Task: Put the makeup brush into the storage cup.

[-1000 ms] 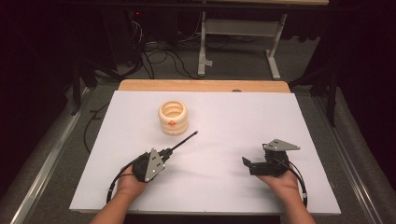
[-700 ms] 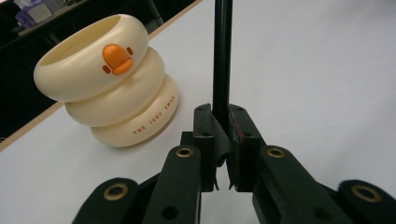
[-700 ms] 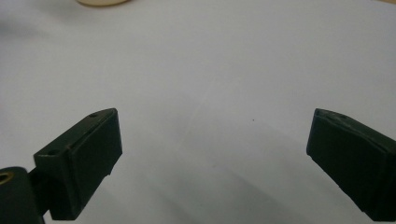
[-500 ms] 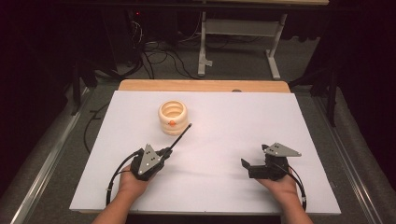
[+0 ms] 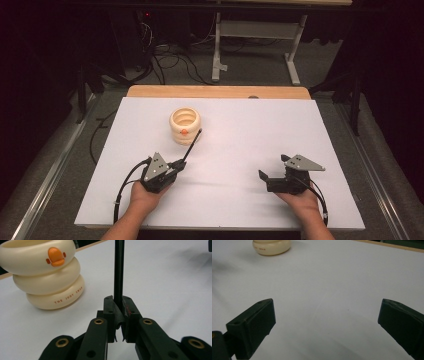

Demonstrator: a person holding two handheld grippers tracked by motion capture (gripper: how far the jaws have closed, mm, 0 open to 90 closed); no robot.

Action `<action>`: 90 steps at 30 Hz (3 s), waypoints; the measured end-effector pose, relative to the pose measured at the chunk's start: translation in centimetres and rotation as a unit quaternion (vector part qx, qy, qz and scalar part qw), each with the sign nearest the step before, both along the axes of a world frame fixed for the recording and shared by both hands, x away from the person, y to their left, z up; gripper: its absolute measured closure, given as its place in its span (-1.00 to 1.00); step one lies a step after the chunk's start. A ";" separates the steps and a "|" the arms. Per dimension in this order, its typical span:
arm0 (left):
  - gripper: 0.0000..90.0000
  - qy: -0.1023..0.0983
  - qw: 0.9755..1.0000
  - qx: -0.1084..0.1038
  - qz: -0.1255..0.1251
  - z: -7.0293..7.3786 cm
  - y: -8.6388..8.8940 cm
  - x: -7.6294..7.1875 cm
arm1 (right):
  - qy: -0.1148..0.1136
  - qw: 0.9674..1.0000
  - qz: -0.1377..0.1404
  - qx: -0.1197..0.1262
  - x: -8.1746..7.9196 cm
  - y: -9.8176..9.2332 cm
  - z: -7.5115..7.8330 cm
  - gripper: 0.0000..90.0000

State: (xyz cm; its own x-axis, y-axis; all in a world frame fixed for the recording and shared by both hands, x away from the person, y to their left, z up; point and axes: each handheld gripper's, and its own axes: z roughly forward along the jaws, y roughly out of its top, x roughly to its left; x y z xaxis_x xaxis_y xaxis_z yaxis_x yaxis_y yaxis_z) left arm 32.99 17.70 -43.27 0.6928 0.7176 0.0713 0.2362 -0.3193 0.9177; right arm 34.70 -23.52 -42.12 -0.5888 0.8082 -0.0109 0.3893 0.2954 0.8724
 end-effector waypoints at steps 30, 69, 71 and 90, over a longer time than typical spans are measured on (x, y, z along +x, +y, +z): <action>0.85 0.034 0.997 -0.067 -0.020 0.6 -2.3 0.2 | -0.025 1.000 0.000 0.016 0.1 1.5 0.9 -0.90; 0.85 0.029 0.993 -0.096 -0.068 0.5 -4.8 -0.8 | -0.022 0.999 0.036 0.018 1.0 6.9 1.8 -0.83; 0.85 0.029 0.992 -0.095 -0.072 0.5 -4.9 -0.9 | -0.021 0.999 0.040 0.020 0.8 6.8 1.7 -0.82; 0.85 0.033 0.993 -0.076 -0.087 -0.2 -6.2 -0.8 | -0.017 0.992 0.084 0.089 -0.2 7.1 2.3 -0.65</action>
State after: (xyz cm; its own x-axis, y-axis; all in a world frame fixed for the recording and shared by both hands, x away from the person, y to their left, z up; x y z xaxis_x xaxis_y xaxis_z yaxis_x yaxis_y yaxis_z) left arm 32.15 11.45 -43.46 0.8069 0.5855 -0.0778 0.2506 -0.2201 0.9427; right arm 34.54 -16.44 -39.79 -0.7172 0.6896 0.1000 0.3165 0.1946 0.9284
